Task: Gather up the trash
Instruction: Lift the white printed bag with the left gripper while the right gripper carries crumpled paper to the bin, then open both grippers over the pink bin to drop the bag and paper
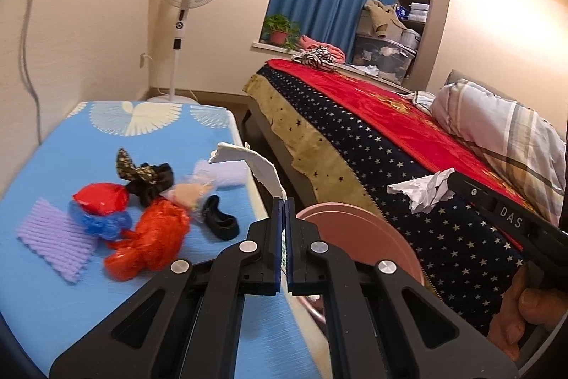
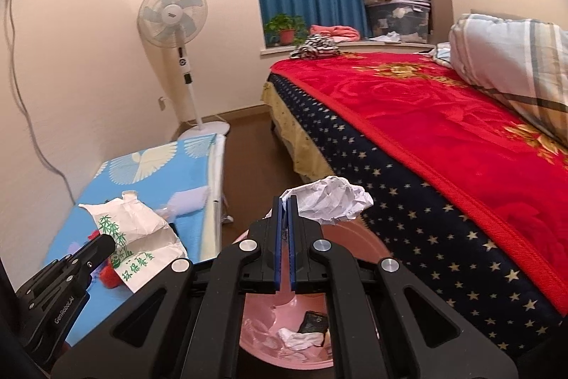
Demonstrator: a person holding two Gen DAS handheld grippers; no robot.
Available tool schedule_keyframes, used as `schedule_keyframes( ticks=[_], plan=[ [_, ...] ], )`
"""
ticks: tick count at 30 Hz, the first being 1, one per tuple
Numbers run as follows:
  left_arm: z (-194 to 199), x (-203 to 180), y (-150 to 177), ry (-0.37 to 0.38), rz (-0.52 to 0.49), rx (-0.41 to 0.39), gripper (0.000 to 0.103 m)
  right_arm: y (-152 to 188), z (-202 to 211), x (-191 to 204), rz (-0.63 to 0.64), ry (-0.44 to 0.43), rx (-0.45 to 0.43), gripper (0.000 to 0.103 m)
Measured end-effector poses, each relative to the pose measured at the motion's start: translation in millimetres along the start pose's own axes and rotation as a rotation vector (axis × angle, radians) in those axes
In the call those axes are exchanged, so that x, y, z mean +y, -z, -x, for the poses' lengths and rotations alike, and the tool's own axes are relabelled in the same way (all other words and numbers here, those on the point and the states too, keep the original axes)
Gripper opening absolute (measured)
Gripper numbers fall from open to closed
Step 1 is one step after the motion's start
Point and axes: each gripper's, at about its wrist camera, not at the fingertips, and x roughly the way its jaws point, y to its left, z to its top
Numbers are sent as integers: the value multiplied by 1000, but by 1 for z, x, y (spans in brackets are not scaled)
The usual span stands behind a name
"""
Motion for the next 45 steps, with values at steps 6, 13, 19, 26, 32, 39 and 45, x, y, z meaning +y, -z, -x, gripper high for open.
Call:
schedule_keyframes(
  ticks=[6,13,19,26,32,39,45],
  plan=[
    [-11,-11,0,28,-3,5,1,-2,-3,-17,-34,46,-3,3],
    [-22,-25,2,61,-10,16,1,-4,-5,-30,-56,82,-12,3],
    [-30,-30,4,70,-17,27,1,-2,-8,-33,-59,90,-6,3],
    [-38,-36,6,80,-14,40,1,0,-13,-35,-61,93,3,3],
    [-47,-39,8,135,0,64,3,1,-17,-40,-81,123,12,10],
    [-51,-29,15,119,42,99,30,2,-15,-41,-97,140,-4,48],
    [-37,-22,11,80,25,67,30,5,-14,-34,-86,116,-8,48]
  ],
)
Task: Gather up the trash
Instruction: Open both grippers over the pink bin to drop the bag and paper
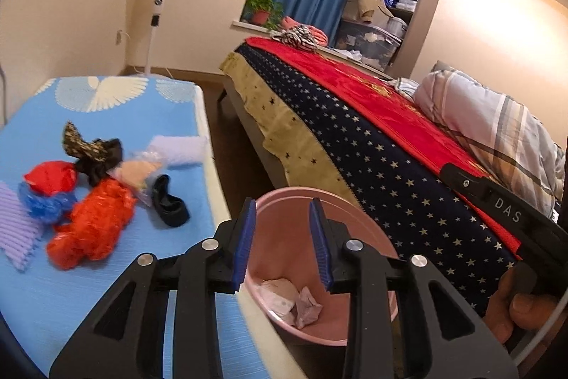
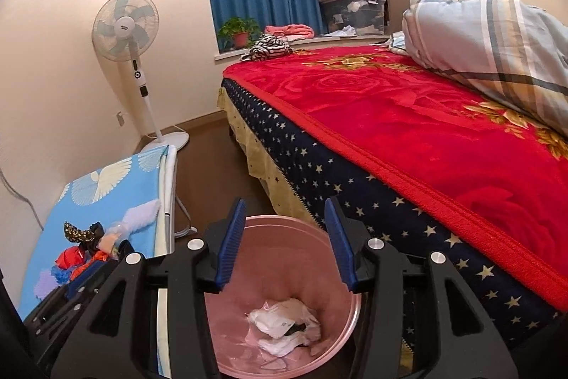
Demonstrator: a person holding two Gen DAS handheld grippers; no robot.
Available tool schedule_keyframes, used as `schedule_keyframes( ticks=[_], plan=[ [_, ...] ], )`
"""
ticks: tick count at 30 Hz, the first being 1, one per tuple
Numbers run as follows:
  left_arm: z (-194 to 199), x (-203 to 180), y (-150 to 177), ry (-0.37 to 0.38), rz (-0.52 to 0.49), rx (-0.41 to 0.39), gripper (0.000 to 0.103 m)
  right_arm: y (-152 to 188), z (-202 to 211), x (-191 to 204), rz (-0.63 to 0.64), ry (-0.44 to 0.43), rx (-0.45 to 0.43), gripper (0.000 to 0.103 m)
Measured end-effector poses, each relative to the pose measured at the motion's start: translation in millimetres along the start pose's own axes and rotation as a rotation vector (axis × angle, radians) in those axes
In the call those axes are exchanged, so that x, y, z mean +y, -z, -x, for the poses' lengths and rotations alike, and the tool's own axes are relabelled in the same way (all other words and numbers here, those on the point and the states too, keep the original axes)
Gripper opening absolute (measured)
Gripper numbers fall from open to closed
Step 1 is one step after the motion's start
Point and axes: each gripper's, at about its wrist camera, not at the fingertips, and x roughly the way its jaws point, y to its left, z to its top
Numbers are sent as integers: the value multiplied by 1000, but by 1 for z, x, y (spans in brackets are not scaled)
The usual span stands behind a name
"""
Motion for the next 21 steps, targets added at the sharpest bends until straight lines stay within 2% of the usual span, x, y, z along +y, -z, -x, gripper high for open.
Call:
schedule_keyframes(
  ticks=[8,21],
  plan=[
    [29,36,-2,-111,37,-47,30,6,5,24,35,-74,-9,46],
    [64,90,1,-295,89,-88,29,24,-11,77,83,-219,30,44]
  ],
)
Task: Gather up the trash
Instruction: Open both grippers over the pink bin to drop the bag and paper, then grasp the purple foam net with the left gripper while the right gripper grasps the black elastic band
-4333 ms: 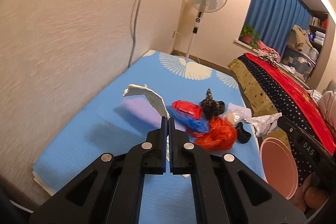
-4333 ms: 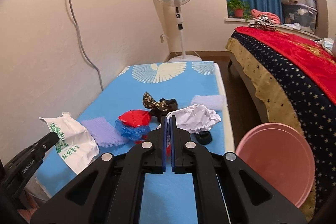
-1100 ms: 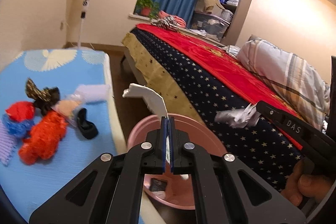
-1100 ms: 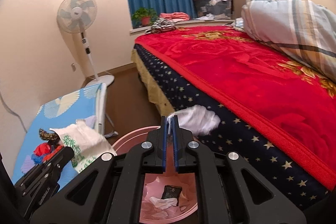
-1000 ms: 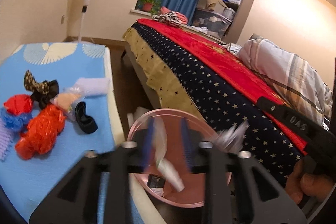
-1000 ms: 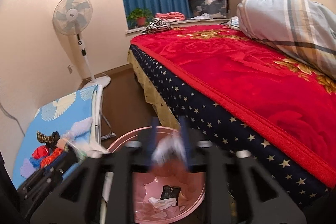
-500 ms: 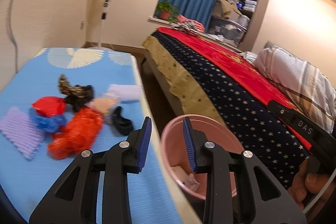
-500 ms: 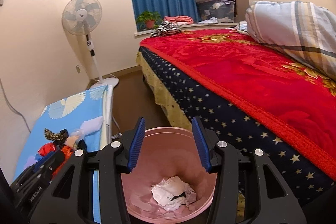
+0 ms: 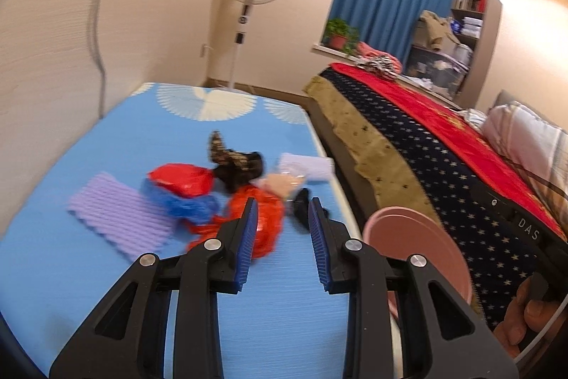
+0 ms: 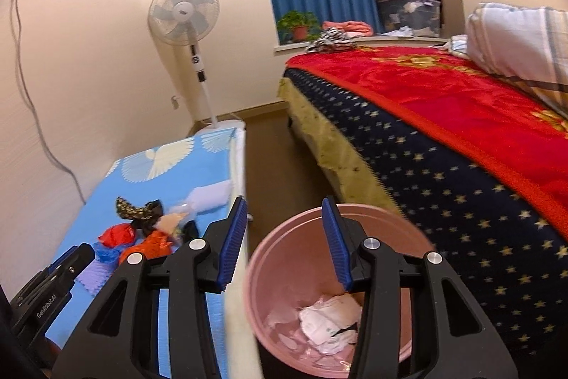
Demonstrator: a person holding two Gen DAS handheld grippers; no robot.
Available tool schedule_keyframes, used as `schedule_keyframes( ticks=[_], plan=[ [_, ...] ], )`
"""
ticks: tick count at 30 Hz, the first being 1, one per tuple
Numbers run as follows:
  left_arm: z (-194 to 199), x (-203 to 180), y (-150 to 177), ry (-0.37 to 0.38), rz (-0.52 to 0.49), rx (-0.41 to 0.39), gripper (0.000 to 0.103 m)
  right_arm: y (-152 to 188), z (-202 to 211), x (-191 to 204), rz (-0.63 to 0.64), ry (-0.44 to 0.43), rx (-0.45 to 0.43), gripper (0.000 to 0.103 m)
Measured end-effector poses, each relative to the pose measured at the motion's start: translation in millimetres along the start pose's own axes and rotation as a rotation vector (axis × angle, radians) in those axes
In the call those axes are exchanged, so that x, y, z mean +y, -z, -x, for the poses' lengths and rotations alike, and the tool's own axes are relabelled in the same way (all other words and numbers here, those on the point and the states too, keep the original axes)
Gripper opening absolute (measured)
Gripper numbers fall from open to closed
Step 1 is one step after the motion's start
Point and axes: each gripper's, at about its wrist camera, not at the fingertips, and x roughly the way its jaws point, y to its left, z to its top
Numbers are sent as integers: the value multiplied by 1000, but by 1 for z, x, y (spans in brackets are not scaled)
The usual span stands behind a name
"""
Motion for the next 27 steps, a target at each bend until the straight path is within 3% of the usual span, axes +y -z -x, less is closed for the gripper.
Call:
schedule_keyframes(
  ticks=[13,27],
  plan=[
    [-9,65,8,-209,93,24,27,18,-50,51,34,-99,81,44],
    [-31,106,15,-332,192,88,27,41,-105,95,114,-165,214,45]
  ],
)
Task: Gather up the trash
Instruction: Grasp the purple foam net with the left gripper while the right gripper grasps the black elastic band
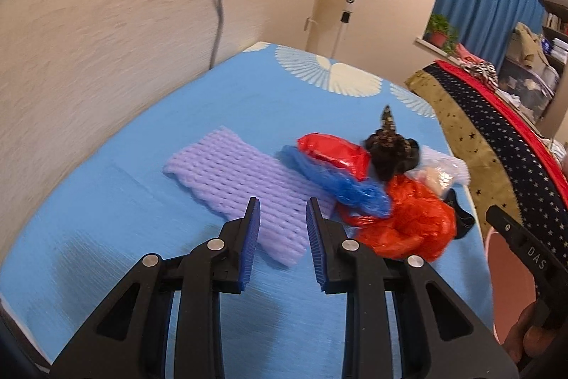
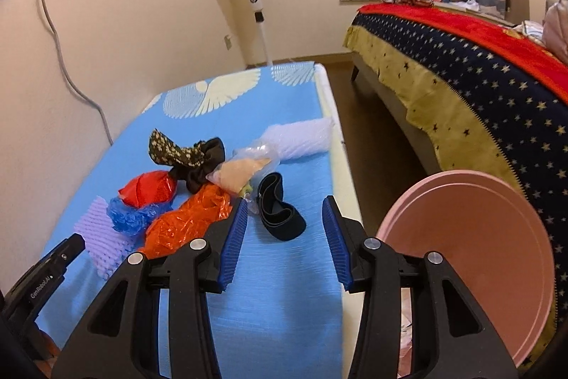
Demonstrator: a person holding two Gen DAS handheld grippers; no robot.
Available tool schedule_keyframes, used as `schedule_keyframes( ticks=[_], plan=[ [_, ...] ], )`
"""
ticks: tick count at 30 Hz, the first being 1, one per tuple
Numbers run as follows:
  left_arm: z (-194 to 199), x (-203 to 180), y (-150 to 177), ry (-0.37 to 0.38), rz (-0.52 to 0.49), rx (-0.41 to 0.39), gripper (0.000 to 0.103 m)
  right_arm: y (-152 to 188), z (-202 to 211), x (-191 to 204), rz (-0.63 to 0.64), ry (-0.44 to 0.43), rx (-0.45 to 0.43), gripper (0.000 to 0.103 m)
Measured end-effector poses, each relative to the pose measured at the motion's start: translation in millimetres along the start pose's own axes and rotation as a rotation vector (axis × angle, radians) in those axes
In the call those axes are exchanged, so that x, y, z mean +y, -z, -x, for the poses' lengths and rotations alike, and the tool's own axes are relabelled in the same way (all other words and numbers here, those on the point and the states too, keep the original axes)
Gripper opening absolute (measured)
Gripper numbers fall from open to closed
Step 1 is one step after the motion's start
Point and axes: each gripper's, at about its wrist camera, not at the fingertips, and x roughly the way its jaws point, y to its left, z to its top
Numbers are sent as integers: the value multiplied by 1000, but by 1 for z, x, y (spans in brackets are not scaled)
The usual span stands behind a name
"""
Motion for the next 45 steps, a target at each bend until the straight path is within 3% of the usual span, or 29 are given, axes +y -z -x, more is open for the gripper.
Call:
schedule_keyframes(
  ticks=[3,5,15,19,21,26,35,45],
  plan=[
    [-7,4,-1,-20,14,20,29,2,-12,3,12,13,29,48],
    [-14,9,-1,-38,28,43,38,3,-21,6,27,22,53,48],
    [-36,16,1,-62,52,135,45,5,-45,7,40,50,129,48],
    [-39,13,1,-54,44,151,45,5,-49,7,43,43,151,31],
    [-41,12,0,-41,35,158,40,6,-49,6,41,38,150,27],
    [-41,7,-1,-9,22,162,13,5,-45,5,41,27,136,18],
    [-15,7,-9,-57,1,61,11,-3,-19,4,34,12,75,17],
    [12,0,-13,-45,-45,5,11,-4,19,1,34,4,23,17]
  ],
)
